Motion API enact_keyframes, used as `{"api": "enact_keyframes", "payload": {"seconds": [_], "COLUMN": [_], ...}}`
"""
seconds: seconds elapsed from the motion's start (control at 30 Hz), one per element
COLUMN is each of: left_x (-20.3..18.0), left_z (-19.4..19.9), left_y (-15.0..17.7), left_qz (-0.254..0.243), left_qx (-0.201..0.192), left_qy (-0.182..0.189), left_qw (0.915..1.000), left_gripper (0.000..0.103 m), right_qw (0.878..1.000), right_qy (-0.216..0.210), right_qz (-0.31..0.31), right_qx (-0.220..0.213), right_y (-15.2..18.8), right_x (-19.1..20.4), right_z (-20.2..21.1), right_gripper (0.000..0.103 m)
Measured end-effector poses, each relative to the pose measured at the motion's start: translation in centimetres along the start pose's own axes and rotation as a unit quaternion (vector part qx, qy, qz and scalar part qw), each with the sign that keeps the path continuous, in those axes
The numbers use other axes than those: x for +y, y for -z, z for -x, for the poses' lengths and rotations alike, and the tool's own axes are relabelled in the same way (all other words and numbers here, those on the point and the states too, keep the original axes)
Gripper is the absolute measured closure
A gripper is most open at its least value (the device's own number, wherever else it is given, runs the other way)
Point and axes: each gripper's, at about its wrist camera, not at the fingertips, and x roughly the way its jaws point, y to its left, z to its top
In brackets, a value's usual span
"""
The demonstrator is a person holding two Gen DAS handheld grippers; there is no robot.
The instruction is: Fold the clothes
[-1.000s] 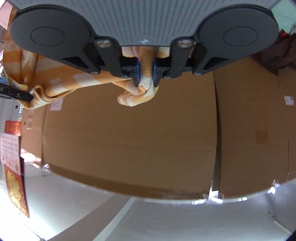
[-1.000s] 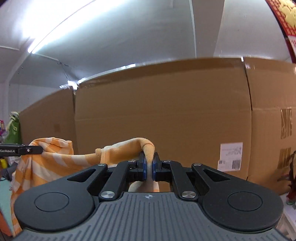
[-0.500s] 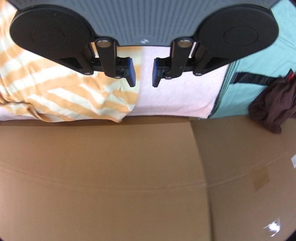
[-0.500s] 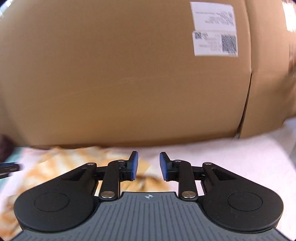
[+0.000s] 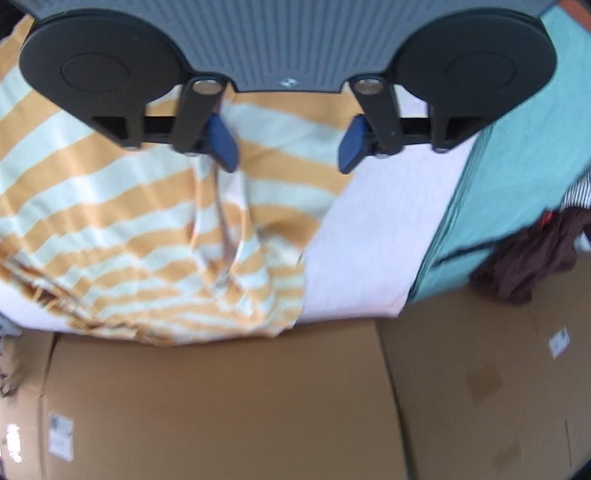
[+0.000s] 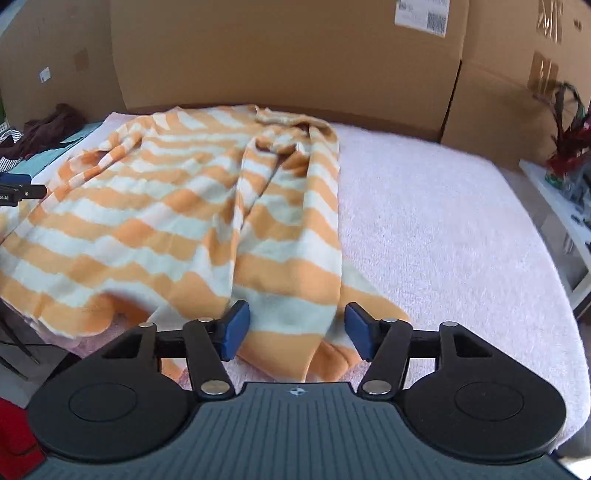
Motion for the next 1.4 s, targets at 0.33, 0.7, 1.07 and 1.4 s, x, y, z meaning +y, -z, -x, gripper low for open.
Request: {"api": "enact_keyframes", "payload": {"seconds": [0.33, 0.7, 1.07, 1.4], "left_x": [6.2, 15.4, 3.1, 3.1], "left_z": [-1.8, -1.6, -7.1, -15.1], "left_y": [-2.7, -7.4, -12.3, -12.2], "left_qz": [0.079, 0.12, 0.017, 0.034], "left_qx": [-0.01, -0.031, -0.032, 0.011], "left_qy": [-0.064, -0.229, -0.042, -0.021], "left_qw": [0.9948, 0.9655, 0.9985, 0.9991], "left_gripper": [0.102, 0.091, 0.086, 0.087], "right_qw": [0.99, 0.94, 0.977, 0.972], "right_qy": [0.132, 0.31, 0.092, 0.084], "right_qz": [-0.012, -0.101, 0.166, 0.211], "right_qx": [-0.05, -0.095, -0.102, -0.055], "right_y": [-8.6, -13.6, -15.2, -19.6], "right_x": [-5.8, -12.1, 5.0, 5.9], "right_z": [-1.6, -7.0, -17.7, -26.0], "right_gripper": [0.096, 0.059, 0.065, 0.099]}}
